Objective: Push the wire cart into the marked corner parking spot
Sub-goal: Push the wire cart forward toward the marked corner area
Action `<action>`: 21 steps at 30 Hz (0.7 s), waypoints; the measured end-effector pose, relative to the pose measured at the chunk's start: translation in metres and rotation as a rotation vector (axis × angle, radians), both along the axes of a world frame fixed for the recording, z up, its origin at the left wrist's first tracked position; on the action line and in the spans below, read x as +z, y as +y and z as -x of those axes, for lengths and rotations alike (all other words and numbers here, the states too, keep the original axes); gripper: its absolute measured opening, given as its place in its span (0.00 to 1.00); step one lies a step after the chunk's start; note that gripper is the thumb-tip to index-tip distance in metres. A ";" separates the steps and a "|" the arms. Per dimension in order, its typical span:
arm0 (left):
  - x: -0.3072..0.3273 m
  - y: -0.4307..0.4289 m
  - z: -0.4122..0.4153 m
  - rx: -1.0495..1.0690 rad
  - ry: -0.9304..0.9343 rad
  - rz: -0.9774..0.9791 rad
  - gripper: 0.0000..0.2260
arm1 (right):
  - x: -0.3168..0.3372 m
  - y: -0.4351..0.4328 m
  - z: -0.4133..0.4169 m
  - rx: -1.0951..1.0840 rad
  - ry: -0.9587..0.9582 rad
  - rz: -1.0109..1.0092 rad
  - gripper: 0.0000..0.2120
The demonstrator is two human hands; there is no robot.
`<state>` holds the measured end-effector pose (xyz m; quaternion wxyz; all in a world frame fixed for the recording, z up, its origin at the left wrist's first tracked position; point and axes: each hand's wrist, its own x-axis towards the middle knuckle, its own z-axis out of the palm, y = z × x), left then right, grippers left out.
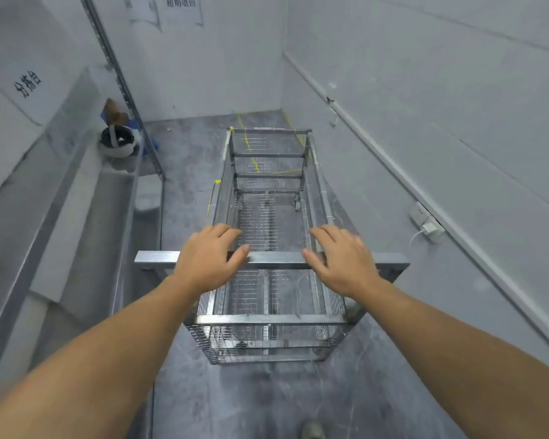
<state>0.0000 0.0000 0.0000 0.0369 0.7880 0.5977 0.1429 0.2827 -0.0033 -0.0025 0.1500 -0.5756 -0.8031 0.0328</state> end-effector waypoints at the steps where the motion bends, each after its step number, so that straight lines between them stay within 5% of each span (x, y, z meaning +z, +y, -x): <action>1: -0.002 -0.002 0.002 -0.012 0.006 0.000 0.24 | -0.002 -0.003 0.001 0.003 -0.015 0.003 0.27; 9: -0.011 -0.002 0.015 -0.164 0.154 -0.071 0.22 | -0.025 -0.010 0.002 -0.037 -0.228 -0.140 0.26; 21: -0.016 0.034 0.000 -0.128 0.214 -0.140 0.25 | -0.030 0.027 -0.006 -0.094 -0.234 -0.182 0.26</action>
